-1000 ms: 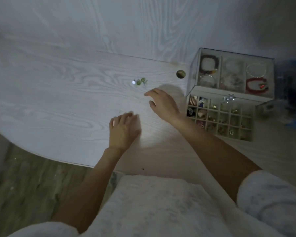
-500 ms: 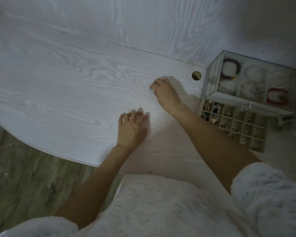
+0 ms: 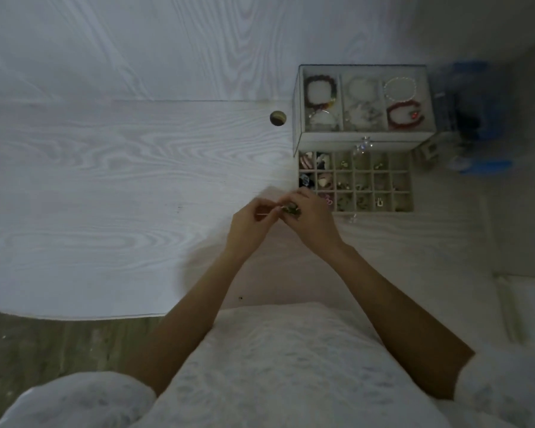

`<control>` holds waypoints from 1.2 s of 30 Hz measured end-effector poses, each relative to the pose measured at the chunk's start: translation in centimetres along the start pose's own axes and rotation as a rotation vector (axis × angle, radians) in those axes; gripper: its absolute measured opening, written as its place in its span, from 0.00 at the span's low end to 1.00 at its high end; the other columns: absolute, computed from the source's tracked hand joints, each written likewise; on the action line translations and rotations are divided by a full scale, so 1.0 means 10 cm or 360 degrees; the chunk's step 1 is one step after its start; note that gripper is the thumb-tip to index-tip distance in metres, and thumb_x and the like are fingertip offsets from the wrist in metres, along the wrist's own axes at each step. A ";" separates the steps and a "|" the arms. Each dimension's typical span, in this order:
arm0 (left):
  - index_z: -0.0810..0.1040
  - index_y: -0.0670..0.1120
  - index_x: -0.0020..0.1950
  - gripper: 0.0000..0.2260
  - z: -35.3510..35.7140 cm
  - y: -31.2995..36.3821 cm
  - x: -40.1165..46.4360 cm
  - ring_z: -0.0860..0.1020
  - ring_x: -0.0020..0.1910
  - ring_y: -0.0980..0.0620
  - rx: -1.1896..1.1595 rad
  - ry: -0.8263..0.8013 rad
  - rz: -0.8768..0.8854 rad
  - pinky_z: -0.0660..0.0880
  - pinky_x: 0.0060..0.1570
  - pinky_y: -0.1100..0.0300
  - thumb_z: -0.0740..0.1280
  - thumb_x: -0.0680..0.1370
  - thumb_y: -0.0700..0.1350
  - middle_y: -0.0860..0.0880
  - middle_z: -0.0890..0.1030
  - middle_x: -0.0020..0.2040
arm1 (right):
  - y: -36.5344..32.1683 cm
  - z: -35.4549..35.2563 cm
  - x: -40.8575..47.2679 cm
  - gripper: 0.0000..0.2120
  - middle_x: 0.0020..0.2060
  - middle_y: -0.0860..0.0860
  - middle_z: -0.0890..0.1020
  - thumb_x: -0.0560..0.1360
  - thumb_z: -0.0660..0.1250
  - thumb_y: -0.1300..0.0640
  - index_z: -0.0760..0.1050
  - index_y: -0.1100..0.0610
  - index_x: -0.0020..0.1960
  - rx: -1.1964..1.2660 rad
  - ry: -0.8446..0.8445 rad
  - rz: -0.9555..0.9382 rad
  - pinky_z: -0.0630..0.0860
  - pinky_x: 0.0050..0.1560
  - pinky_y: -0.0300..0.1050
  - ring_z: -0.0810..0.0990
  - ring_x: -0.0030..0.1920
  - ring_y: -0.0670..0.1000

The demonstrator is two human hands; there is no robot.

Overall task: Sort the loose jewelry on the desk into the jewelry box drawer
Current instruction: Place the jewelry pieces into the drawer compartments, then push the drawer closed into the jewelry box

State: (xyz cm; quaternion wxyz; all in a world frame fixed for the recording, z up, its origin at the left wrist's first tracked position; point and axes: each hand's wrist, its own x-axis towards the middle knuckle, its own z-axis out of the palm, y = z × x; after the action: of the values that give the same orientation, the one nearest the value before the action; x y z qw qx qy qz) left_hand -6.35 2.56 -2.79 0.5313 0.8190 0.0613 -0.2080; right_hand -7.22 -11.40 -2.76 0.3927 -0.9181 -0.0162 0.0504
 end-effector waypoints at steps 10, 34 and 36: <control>0.80 0.51 0.46 0.06 0.87 0.72 0.27 0.80 0.42 0.57 0.0062 -0.0422 0.0218 0.75 0.47 0.60 0.73 0.71 0.47 0.50 0.83 0.42 | 0.50 -0.97 -0.44 0.10 0.47 0.51 0.82 0.75 0.68 0.55 0.75 0.56 0.55 0.0200 0.0402 0.0228 0.74 0.43 0.36 0.79 0.45 0.47; 0.80 0.41 0.51 0.07 1.87 1.21 0.85 0.81 0.42 0.47 0.0713 0.0022 0.0830 0.76 0.45 0.58 0.66 0.76 0.42 0.43 0.84 0.45 | 1.56 -1.07 -0.15 0.16 0.61 0.65 0.75 0.75 0.62 0.68 0.72 0.68 0.62 -0.0280 0.0714 0.0446 0.70 0.60 0.49 0.74 0.59 0.63; 0.80 0.41 0.52 0.07 1.95 1.25 0.88 0.81 0.43 0.47 0.0714 0.0042 0.0842 0.75 0.45 0.59 0.67 0.76 0.42 0.44 0.84 0.46 | 1.57 -1.04 -0.21 0.16 0.62 0.64 0.74 0.76 0.61 0.67 0.71 0.67 0.63 -0.0210 0.0685 0.0489 0.73 0.58 0.51 0.75 0.59 0.62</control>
State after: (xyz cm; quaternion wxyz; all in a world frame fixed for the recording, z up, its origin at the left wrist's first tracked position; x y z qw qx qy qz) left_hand 0.23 -21.29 -2.61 0.3727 0.9055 -0.1935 -0.0607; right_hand -8.34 -29.88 -6.87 0.3143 -0.9230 0.2040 -0.0881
